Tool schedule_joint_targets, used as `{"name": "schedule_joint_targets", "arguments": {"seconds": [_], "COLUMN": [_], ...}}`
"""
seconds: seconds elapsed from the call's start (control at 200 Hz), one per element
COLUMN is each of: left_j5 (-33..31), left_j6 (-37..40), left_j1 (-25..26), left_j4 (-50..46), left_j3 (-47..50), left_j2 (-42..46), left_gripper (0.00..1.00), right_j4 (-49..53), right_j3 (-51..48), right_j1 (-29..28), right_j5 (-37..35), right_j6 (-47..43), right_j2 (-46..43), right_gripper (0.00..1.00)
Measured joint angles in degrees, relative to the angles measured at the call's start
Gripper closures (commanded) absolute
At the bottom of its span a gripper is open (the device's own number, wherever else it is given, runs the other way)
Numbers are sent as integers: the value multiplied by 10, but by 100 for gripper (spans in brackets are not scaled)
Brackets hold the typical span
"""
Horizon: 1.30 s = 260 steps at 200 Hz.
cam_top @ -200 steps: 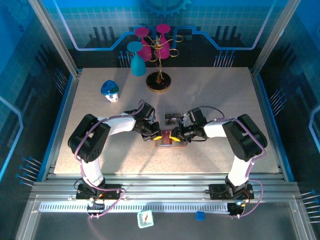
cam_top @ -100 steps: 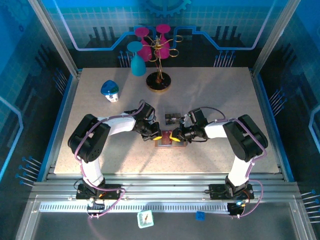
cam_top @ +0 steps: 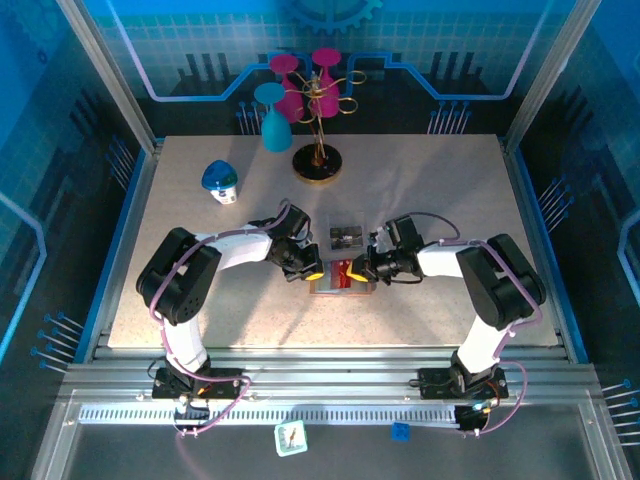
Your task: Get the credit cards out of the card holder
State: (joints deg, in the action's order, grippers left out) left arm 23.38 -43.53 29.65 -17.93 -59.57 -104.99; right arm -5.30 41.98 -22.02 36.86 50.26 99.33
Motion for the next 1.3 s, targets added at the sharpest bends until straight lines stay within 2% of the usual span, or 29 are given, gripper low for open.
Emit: {"name": "schedule_joint_targets", "arguments": {"seconds": [0.975,1.301], "left_j5": [-7,-23], "left_j6": [2,2], "left_j1": [0,0], "left_j4": [-19,4], "left_j3": [-15,-13], "left_j2": [5,46], "left_gripper": [91,89], "right_j4": [123,221], "right_j3": [8,74], "right_j1": [11,11], "right_j5": [-31,-60], "right_j6": [-54,-150], "right_j2": [-92,-107], "right_gripper": [100,100]}}
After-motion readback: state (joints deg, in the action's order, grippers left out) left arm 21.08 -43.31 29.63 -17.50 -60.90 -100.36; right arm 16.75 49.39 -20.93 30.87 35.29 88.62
